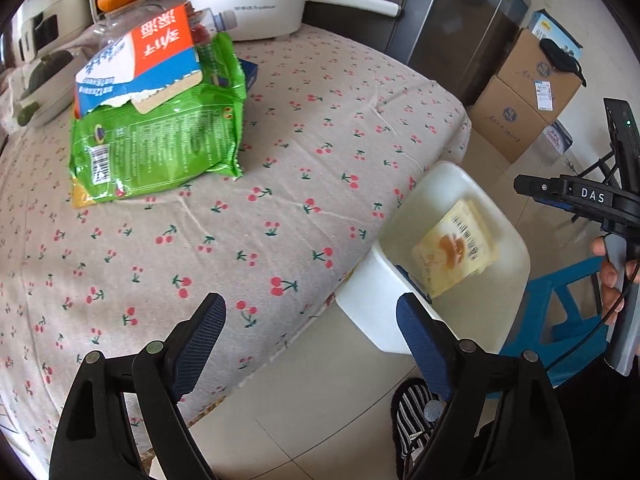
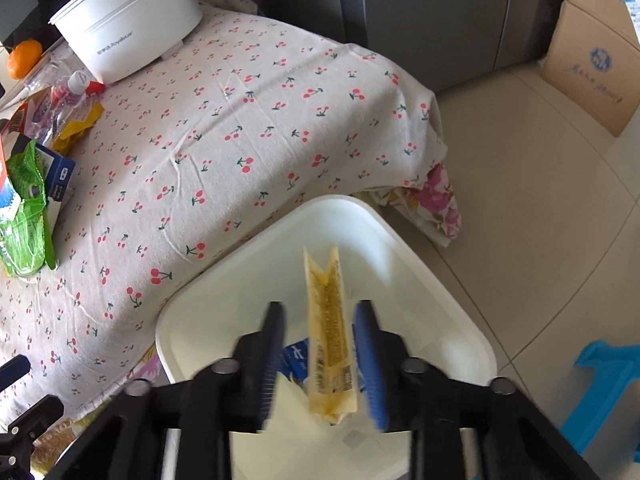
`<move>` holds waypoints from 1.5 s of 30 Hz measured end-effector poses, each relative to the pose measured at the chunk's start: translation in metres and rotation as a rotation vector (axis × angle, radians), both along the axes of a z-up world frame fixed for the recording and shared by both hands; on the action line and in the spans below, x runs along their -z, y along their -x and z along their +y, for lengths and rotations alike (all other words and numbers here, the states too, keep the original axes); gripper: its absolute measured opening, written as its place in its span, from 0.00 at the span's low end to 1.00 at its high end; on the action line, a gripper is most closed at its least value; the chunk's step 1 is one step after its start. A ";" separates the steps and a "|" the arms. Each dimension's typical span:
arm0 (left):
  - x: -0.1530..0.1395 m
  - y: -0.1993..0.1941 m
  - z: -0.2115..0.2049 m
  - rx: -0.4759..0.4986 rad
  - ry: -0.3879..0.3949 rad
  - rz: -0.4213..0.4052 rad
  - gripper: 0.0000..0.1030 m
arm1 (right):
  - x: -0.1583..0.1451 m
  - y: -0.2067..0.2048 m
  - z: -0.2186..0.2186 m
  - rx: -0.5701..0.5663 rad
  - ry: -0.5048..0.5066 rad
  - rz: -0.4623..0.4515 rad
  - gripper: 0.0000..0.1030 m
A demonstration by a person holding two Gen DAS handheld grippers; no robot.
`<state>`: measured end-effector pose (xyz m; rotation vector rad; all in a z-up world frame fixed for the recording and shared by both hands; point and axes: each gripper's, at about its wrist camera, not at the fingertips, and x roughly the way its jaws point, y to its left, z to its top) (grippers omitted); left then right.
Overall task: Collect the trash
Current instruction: 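Open both tools to drop the box and pouch into the bin, then grasp the orange-white milk carton with the left tool while the right tool grasps the green bag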
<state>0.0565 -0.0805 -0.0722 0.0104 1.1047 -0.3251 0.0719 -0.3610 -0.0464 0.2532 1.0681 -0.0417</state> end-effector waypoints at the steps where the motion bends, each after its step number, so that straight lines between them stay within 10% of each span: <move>1: 0.000 0.000 0.007 -0.012 0.000 -0.001 0.89 | -0.003 -0.001 0.003 -0.004 -0.003 -0.013 0.59; 24: -0.049 -0.039 0.117 -0.280 -0.091 -0.140 1.00 | -0.016 -0.055 0.116 -0.173 -0.037 -0.098 0.78; 36: -0.093 -0.153 0.062 -0.346 -0.245 -0.248 0.99 | -0.018 -0.086 0.125 -0.185 -0.054 -0.115 0.78; 45: -0.073 -0.212 0.035 -0.367 -0.377 -0.195 0.69 | -0.018 -0.099 0.123 -0.188 -0.065 -0.114 0.78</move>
